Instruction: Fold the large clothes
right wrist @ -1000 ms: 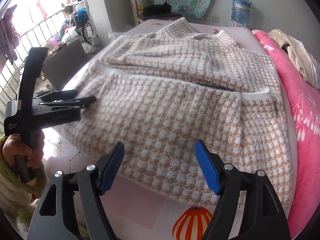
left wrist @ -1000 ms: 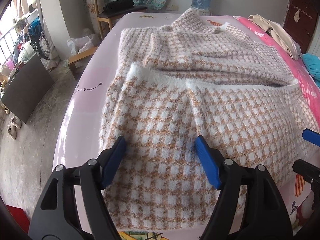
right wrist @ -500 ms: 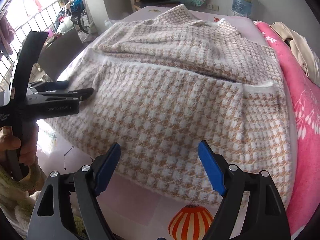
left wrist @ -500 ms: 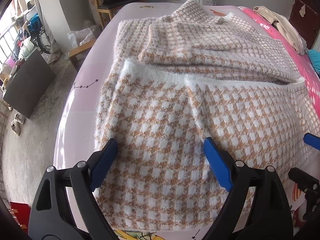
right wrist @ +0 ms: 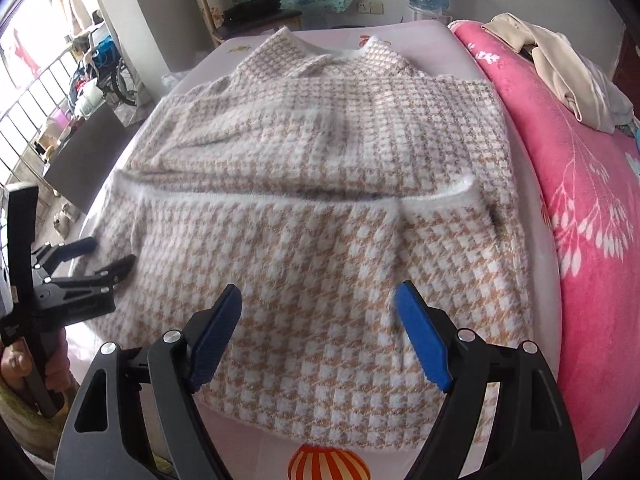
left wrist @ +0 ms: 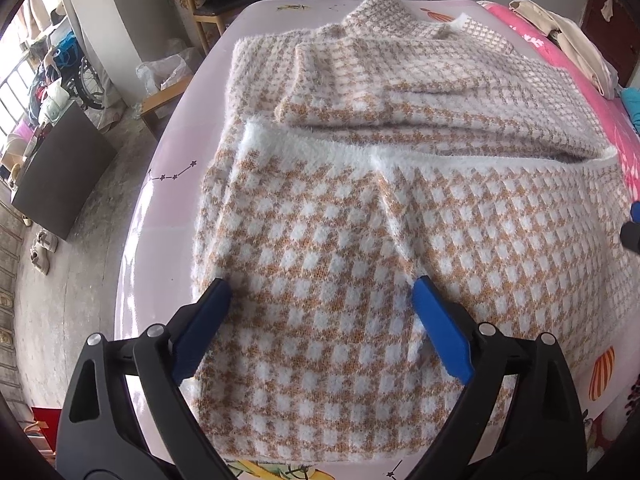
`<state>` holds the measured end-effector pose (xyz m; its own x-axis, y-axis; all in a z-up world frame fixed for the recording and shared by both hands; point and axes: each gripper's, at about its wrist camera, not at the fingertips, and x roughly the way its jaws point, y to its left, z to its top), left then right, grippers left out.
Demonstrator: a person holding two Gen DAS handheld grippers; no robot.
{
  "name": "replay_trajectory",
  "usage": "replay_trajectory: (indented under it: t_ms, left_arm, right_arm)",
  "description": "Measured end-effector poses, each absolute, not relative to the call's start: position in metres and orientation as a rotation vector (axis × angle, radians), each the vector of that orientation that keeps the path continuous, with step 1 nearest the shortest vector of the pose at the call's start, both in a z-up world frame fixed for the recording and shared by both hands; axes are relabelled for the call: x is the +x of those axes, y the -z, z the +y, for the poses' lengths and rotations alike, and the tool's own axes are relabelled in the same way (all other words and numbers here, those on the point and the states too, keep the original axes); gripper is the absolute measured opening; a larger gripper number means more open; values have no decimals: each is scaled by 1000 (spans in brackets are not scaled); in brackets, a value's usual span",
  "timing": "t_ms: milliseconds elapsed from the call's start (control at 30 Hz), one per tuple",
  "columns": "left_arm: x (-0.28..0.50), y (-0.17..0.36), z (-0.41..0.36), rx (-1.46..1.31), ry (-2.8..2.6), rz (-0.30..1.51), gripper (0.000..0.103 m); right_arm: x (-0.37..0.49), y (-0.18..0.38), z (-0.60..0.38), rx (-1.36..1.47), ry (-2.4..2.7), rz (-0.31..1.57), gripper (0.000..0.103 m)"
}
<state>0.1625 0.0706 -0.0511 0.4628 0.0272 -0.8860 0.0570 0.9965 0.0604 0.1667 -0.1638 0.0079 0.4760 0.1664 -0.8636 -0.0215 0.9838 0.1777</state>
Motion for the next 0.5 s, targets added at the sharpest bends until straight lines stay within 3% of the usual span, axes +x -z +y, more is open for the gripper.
replay_trajectory:
  t_ms: [267,500]
  left_arm:
    - [191,-10,87,40,118,913,89]
    - [305,-66,90,-54,242,788,89]
  right_arm:
    - [252,-55,-197,219,-203,1009,78]
    - [369,-53,-222,309,-244,1032,78]
